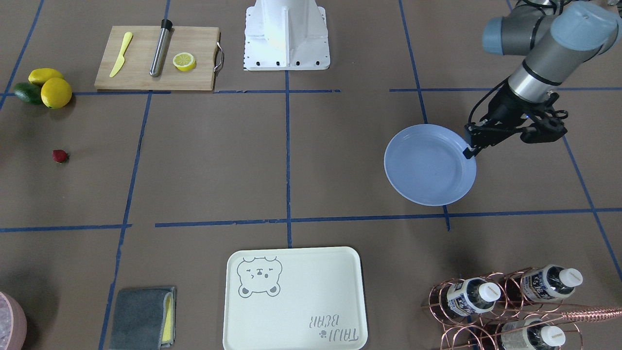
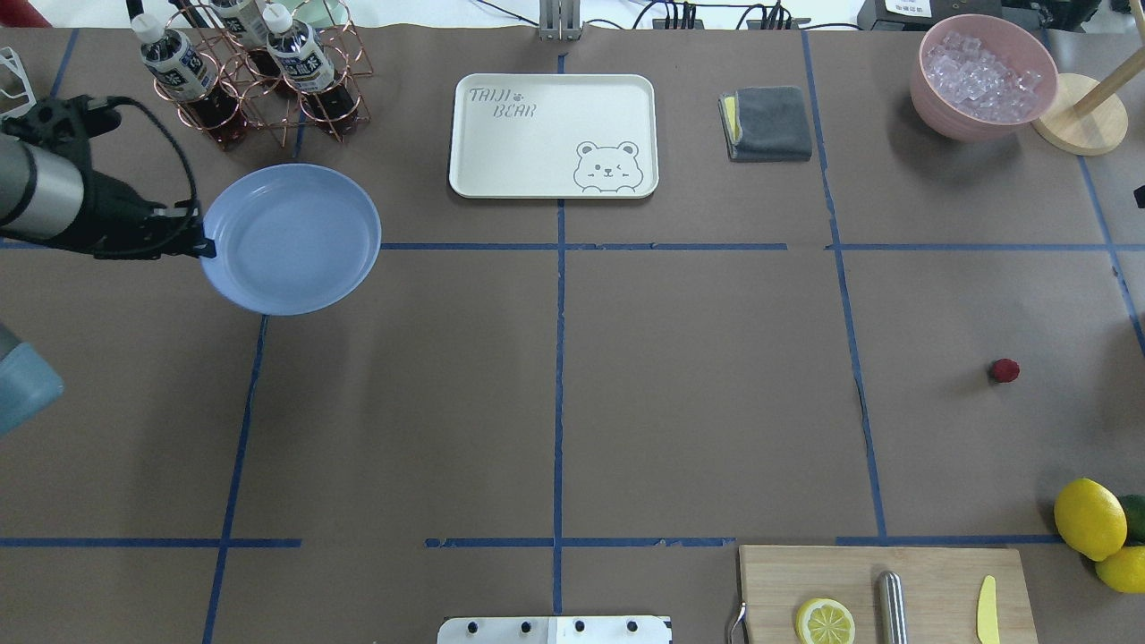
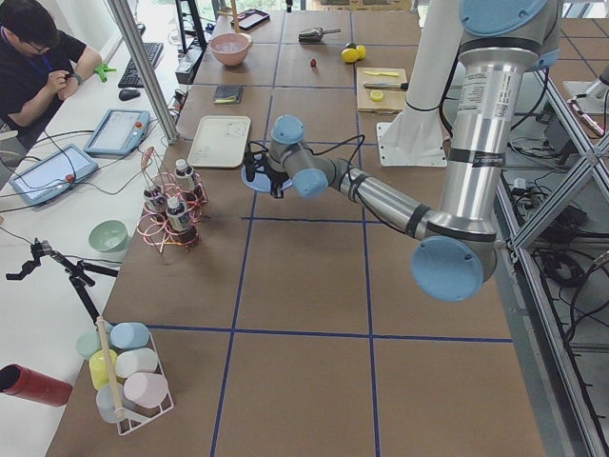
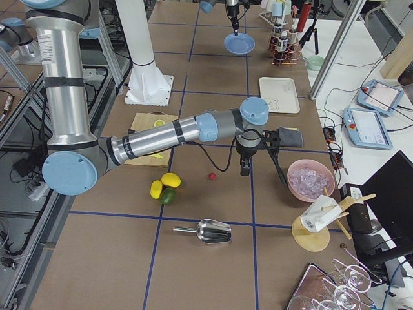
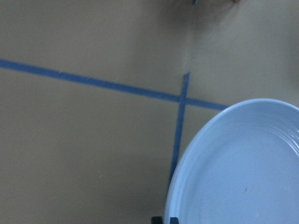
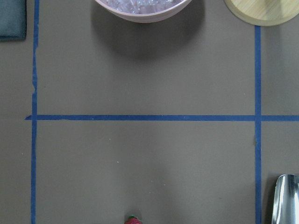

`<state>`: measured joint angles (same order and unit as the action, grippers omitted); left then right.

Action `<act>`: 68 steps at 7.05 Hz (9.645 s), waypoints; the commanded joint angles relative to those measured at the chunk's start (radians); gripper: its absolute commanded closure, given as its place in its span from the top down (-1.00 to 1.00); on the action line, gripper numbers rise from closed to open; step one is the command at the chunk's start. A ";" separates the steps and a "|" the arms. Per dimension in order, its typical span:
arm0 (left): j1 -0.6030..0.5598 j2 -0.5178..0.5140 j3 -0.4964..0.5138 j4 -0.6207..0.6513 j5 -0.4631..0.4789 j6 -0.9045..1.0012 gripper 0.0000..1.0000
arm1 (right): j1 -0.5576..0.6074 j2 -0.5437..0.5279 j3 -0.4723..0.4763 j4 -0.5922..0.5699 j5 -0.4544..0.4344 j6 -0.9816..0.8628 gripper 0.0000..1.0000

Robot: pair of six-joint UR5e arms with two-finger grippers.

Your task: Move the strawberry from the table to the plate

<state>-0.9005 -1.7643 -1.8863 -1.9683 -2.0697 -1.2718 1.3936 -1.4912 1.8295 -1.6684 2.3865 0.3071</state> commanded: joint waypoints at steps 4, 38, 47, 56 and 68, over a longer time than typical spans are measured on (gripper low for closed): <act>0.423 -0.260 0.045 0.101 0.293 -0.475 -1.00 | -0.221 -0.133 0.017 0.390 -0.148 0.377 1.00; 0.186 -0.287 -0.042 0.236 0.186 -0.154 1.00 | -0.455 0.065 0.109 0.230 -0.222 0.522 -1.00; -0.035 -0.156 -0.011 0.272 0.135 0.385 1.00 | -0.861 0.696 -0.320 0.160 -0.479 1.015 -1.00; -0.037 -0.158 -0.010 0.272 0.137 0.385 1.00 | -0.944 0.755 -0.391 0.162 -0.503 1.069 -1.00; -0.087 -0.158 0.019 0.275 0.082 0.419 1.00 | -0.807 0.735 -0.139 -0.071 -0.472 0.967 1.00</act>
<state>-0.9550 -1.9221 -1.8846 -1.6960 -1.9479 -0.8789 0.5148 -0.7482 1.5732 -1.5771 1.9004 1.3686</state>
